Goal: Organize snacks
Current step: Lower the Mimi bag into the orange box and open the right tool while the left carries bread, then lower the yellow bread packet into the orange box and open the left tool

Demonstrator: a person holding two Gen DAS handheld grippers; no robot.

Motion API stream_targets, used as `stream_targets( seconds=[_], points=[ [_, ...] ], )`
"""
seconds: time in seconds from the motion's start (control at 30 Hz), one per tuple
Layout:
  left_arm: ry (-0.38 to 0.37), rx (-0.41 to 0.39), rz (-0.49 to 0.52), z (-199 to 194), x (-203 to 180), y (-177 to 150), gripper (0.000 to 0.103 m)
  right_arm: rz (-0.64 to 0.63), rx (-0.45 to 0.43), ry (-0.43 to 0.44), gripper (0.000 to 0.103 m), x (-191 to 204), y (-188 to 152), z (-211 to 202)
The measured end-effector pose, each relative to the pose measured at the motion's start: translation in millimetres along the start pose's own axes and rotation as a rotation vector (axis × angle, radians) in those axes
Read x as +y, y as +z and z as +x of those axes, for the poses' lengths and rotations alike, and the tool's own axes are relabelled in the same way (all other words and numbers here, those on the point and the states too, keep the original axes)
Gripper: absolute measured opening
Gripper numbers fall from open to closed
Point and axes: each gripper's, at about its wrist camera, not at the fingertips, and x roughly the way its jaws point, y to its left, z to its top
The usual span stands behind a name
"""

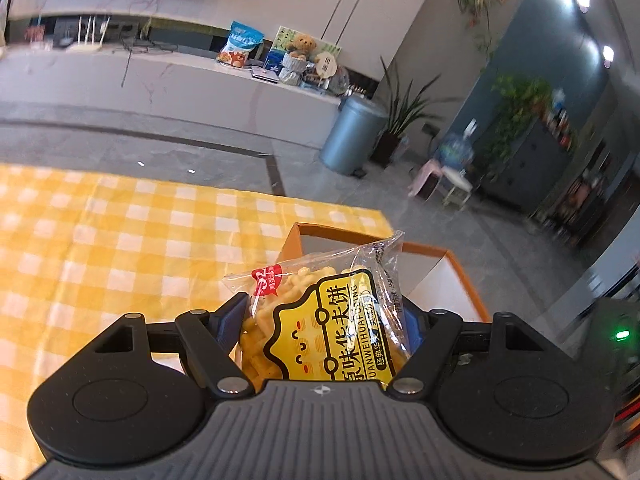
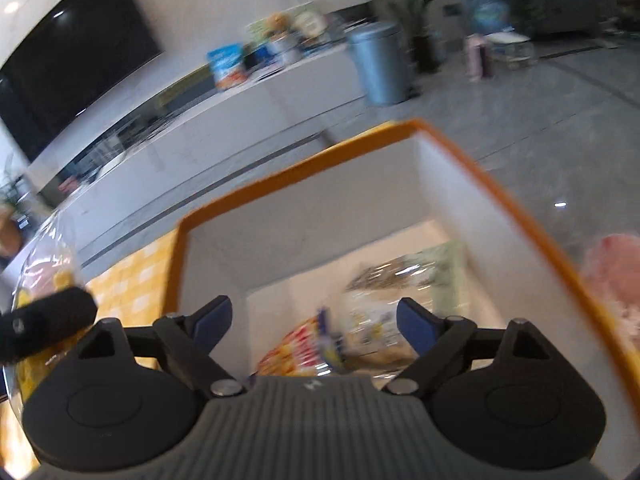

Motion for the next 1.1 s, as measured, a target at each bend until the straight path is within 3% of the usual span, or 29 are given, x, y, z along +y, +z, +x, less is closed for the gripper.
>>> stream_targets(
  seconds=[0.27, 0.4, 0.57, 0.63, 0.77, 1.1],
  points=[
    [0.097, 0.041, 0.169, 12.0, -52.1, 7.9, 0.086, 0.048, -0.072, -0.063, 0.088, -26.8, 7.0, -30.2],
    [0.122, 0.097, 0.219, 28.4, -71.8, 11.9, 0.086, 0.092, -0.06, -0.062, 0.09, -42.8, 9.8, -34.4],
    [0.109, 0.15, 0.199, 52.6, -77.7, 18.6, 0.085, 0.202, -0.079, -0.031, 0.081, -60.4, 11.8, -42.9],
    [0.122, 0.165, 0.2, 64.1, -77.6, 20.8, 0.085, 0.216, -0.086, 0.002, 0.086, -63.5, 12.0, -45.0],
    [0.175, 0.192, 0.205, 91.1, -77.8, 21.4, 0.086, 0.208, -0.101, 0.004, 0.086, -62.4, 12.2, -47.8],
    [0.19, 0.227, 0.195, 120.0, -76.9, 18.7, 0.086, 0.158, -0.079, -0.01, 0.087, -52.8, 9.2, -38.6]
  ],
)
